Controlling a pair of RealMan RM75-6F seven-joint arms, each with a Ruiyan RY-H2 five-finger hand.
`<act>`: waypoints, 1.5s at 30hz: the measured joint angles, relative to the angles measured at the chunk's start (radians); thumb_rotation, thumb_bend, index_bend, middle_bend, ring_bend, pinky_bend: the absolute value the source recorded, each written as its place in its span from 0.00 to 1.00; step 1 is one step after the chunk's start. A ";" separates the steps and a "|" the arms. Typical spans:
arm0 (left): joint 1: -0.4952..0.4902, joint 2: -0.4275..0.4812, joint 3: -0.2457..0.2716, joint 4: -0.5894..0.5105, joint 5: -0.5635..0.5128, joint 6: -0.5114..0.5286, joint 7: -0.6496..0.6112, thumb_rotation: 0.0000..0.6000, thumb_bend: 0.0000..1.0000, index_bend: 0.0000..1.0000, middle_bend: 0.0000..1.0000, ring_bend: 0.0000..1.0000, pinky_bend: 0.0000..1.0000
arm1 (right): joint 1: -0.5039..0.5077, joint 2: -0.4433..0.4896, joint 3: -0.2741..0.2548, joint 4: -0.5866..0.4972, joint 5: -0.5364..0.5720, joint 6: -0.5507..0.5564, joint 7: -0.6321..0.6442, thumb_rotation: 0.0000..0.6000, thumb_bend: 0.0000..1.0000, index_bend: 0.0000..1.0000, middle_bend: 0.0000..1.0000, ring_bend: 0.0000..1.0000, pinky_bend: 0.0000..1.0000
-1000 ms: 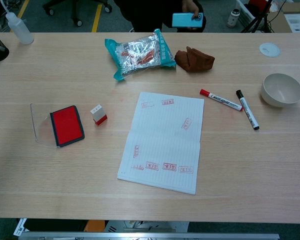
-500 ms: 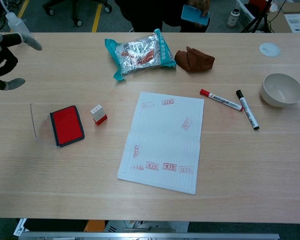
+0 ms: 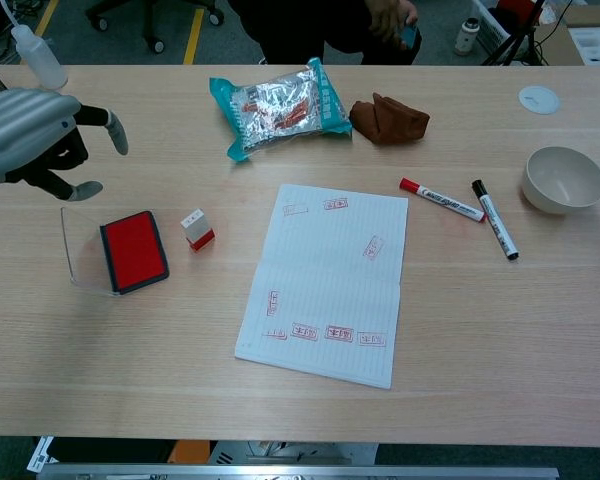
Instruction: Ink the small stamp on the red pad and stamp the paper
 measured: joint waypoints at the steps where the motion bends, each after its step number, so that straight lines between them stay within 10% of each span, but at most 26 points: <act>1: -0.005 -0.009 0.000 -0.002 -0.018 -0.001 0.012 1.00 0.25 0.39 1.00 1.00 1.00 | 0.001 0.001 -0.001 0.000 -0.001 0.000 0.001 1.00 0.21 0.20 0.33 0.18 0.18; 45: -0.195 -0.488 0.015 0.310 -0.365 0.068 0.305 1.00 0.23 0.32 1.00 1.00 1.00 | -0.023 0.023 -0.016 0.027 0.015 0.020 0.050 1.00 0.21 0.20 0.33 0.18 0.19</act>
